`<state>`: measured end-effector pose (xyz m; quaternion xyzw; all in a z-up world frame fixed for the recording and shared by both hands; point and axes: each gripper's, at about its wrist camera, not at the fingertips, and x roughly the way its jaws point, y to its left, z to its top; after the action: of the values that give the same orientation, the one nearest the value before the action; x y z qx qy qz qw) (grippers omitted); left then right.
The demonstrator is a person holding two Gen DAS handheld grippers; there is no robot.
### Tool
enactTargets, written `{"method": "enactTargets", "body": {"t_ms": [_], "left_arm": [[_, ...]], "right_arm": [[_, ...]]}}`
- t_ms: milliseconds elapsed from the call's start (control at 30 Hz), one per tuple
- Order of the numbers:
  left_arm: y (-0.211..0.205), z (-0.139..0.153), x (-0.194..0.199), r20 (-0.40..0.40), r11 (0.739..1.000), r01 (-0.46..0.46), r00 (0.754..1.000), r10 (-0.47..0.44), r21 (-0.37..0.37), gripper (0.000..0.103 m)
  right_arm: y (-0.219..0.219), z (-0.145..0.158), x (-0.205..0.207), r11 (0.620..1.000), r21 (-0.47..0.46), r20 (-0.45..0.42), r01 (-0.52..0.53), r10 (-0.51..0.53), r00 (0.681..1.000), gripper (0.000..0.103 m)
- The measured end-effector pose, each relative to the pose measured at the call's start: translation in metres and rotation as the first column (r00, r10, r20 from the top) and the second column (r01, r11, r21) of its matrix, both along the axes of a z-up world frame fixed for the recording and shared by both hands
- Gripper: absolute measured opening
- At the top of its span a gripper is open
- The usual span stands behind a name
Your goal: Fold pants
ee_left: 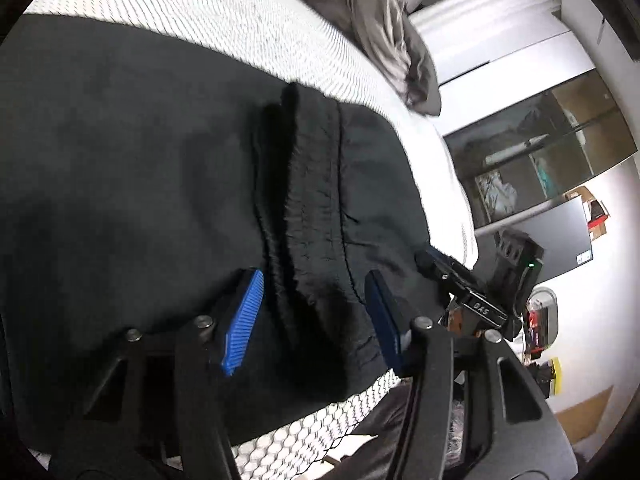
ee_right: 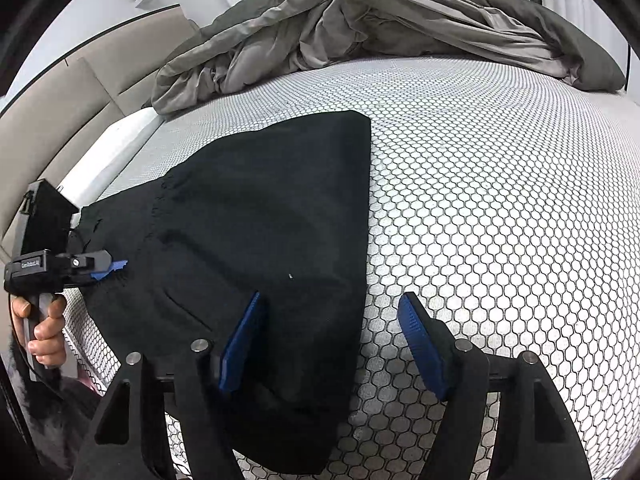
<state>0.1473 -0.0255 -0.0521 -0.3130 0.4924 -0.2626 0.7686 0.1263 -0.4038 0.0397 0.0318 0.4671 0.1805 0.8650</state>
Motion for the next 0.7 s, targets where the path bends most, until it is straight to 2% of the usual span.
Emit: {"method": "enactTargets", "body": {"t_ms": [133,233,267,367,400,533,567,633,667,700], "left_arm": [[-0.012,-0.005,0.014,-0.021,0.999,-0.040,0.999,0.040,-0.027,0.050],[-0.017,0.001,0.018,0.024,0.994,-0.111,0.994,0.111,-0.015,0.012],[-0.019,0.005,0.018,0.043,0.992,-0.127,0.991,0.127,-0.009,0.010],[-0.024,0.027,0.012,0.142,0.986,-0.163,0.977,0.158,0.024,0.007],[-0.023,0.038,0.008,0.193,0.983,-0.181,0.966,0.170,0.036,0.007],[0.002,0.070,-0.012,0.310,0.964,-0.254,0.926,0.218,0.081,0.007],[0.014,0.074,-0.019,0.321,0.957,-0.274,0.918,0.232,0.091,0.007],[0.040,0.074,-0.027,0.328,0.927,-0.338,0.905,0.272,0.162,0.007],[0.048,0.070,-0.028,0.321,0.911,-0.354,0.905,0.278,0.210,0.008],[0.053,0.059,-0.021,0.281,0.885,-0.358,0.919,0.277,0.298,0.009]], "right_arm": [[0.020,-0.002,0.002,0.999,0.007,-0.013,-0.040,0.040,0.999,0.071],[0.033,-0.005,0.002,0.998,-0.018,-0.004,-0.060,0.060,0.998,0.071],[0.032,-0.005,-0.003,0.998,-0.020,-0.003,-0.060,0.060,0.998,0.071],[0.041,-0.009,0.005,0.999,-0.006,-0.011,-0.054,0.054,0.998,0.072],[0.043,-0.009,0.006,0.999,-0.003,-0.012,-0.051,0.051,0.999,0.072],[0.052,-0.006,0.013,0.999,0.018,-0.006,-0.049,0.049,0.999,0.072],[0.055,-0.006,0.014,0.999,0.023,-0.006,-0.048,0.048,0.999,0.072],[0.066,-0.006,0.020,0.998,0.035,-0.014,-0.058,0.059,0.998,0.072],[0.071,-0.007,0.022,0.997,0.038,-0.019,-0.067,0.068,0.998,0.072],[0.077,-0.008,0.023,0.996,0.033,-0.023,-0.078,0.079,0.997,0.072]]}}
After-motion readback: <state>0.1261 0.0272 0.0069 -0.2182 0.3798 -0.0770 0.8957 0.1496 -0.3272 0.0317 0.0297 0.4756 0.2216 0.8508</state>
